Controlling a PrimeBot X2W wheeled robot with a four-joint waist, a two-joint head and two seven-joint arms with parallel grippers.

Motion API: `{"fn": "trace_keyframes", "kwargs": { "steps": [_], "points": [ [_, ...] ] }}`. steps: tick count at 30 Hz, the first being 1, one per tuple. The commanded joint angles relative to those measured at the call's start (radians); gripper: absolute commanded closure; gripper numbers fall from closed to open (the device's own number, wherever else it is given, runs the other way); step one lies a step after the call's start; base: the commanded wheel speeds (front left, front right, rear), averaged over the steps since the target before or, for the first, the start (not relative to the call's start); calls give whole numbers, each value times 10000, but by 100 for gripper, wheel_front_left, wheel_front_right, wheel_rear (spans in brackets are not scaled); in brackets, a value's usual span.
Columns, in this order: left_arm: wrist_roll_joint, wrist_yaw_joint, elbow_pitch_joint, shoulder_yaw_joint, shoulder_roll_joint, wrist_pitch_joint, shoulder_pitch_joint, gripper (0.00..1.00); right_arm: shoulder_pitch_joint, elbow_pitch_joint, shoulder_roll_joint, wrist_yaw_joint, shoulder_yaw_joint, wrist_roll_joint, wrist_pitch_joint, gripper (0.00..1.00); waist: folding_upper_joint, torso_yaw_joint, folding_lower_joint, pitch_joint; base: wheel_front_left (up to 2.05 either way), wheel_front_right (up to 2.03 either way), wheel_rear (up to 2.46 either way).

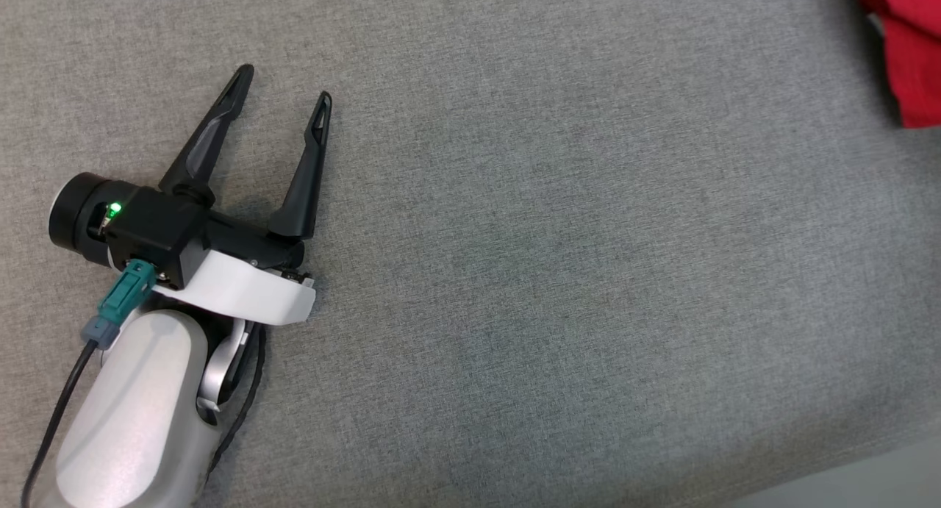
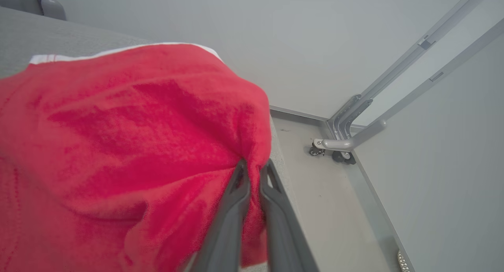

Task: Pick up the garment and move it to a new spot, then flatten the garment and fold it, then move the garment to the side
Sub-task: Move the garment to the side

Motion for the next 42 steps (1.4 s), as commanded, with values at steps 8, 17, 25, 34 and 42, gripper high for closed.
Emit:
{"fn": "trace_keyframes", "kwargs": {
  "steps": [8,17,25,34,42],
  "points": [
    [-91,65,425,73,202,-52,-11,0,-218,658,540,-2,-614,-388,-414,0,0,91,0,78,0,0,0],
    [-385,188,788,109,-46,-469,341,0,783,-471,1618,-2,-1870,-364,-464,0,0,98,0,-761,0,0,0],
    [-664,373,1094,283,-193,-740,766,0,2274,-2116,3037,-2,-2747,-1016,-460,0,0,266,0,-1743,0,0,0],
    [-1054,717,1304,582,-346,-937,1606,0,4046,-3889,4521,-2,-3038,-1886,-460,0,0,701,0,-2827,0,0,0],
    [-1382,915,1492,852,-482,-1106,2322,0,5297,-5287,5242,-2,-3001,-2374,-158,0,0,1431,0,-3724,0,0,0]
  ]
}}
